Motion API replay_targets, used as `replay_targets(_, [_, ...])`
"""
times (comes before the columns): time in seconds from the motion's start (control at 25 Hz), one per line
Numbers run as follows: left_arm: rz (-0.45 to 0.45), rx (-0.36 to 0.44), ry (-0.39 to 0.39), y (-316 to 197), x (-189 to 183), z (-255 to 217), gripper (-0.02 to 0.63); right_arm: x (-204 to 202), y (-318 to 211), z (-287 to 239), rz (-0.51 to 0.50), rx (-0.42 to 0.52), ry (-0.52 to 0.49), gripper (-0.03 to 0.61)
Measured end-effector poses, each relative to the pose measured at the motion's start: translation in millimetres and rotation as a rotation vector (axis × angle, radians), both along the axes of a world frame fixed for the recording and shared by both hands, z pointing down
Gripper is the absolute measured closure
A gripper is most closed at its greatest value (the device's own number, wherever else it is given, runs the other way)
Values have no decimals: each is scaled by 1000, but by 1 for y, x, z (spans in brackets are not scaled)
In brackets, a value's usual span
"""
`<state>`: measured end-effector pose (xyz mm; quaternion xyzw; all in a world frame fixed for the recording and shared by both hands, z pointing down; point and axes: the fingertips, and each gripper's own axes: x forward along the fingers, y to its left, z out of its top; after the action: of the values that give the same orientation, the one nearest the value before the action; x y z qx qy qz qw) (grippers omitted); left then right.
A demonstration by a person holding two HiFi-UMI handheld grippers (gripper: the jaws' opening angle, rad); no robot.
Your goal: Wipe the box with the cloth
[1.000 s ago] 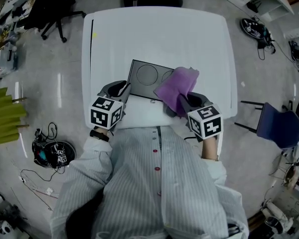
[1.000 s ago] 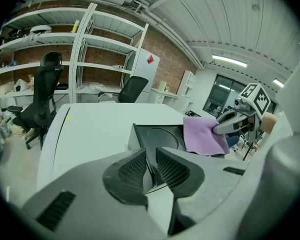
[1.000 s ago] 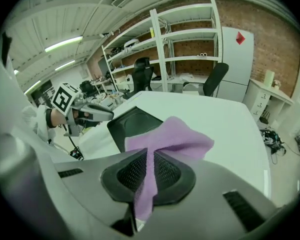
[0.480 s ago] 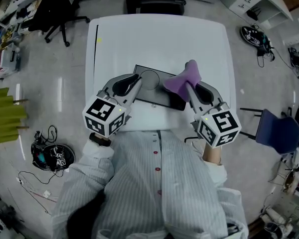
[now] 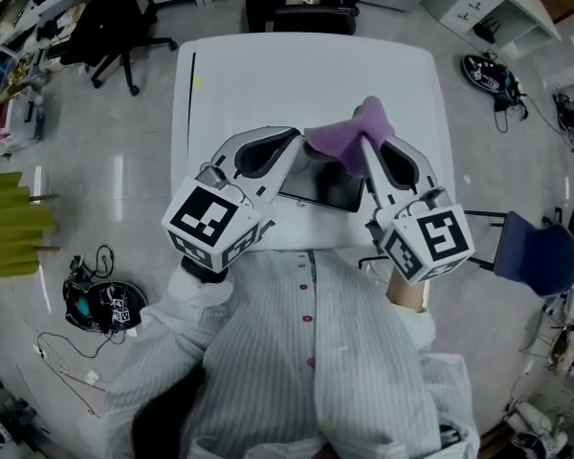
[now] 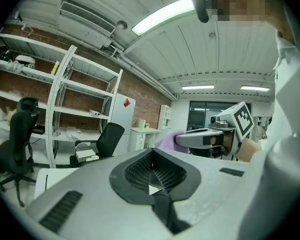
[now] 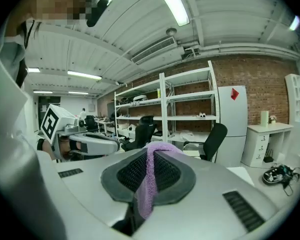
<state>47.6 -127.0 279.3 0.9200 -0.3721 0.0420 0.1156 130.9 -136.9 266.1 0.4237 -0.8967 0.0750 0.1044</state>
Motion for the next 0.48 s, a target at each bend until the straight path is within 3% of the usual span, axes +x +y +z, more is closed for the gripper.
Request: replay_targets(0.48, [15,36,29,9,11,-17,604,3,6,-25,5,55,-18,555])
